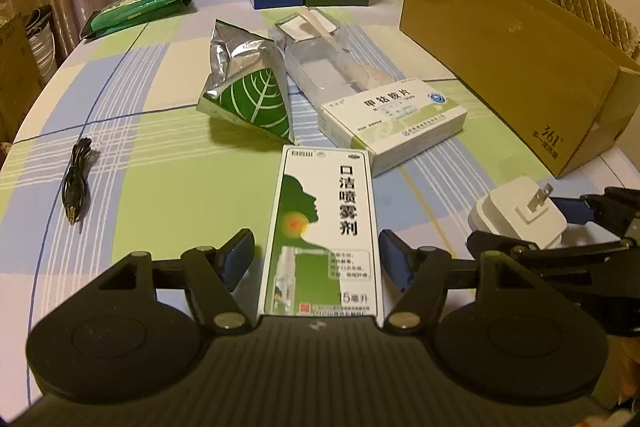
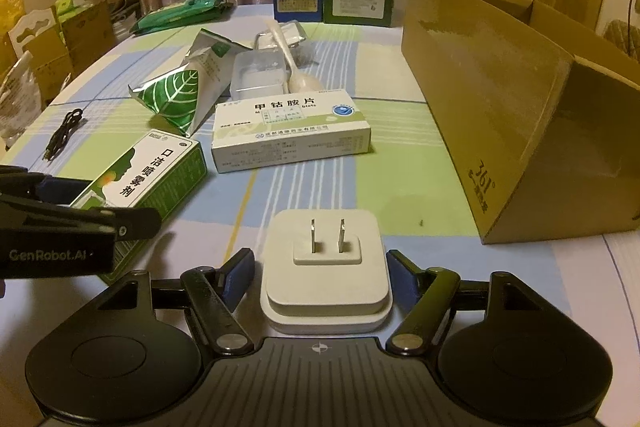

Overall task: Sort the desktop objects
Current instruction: 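Lift both held items and carry them toward the cardboard box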

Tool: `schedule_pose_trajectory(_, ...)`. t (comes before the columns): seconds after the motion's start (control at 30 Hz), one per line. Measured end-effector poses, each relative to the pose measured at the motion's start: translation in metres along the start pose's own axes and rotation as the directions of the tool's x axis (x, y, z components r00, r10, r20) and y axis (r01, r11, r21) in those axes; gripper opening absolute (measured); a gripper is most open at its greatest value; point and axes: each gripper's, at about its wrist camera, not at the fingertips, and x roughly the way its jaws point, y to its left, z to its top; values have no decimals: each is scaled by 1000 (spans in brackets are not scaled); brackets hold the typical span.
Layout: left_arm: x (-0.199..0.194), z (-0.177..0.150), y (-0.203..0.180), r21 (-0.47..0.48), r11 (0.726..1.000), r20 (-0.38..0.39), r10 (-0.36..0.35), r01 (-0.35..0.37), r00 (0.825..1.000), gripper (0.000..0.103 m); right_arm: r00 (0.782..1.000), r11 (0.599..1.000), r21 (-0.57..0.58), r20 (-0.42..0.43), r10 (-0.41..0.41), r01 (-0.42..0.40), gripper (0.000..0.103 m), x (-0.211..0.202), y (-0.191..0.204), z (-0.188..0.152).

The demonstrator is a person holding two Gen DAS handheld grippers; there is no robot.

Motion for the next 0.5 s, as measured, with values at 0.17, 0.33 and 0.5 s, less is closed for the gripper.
schedule_pose_trajectory(0.17, 4, 1, -1, 13, 1000, -4, 1, -1, 1000, 55, 1000, 1000, 6, 4, -6, 6, 69, 2, 0, 1)
schedule_pose_trajectory(0.33, 6, -1, -6, 45, 999, -8, 12, -12, 1000, 51, 1000, 1000, 6, 7, -8, 8, 68, 3, 0, 1)
schedule_pose_trajectory(0.5, 3, -3, -10, 61, 998, -5, 33, -32, 999, 51, 1000, 1000, 4, 11, -9, 9, 62, 3, 1, 2)
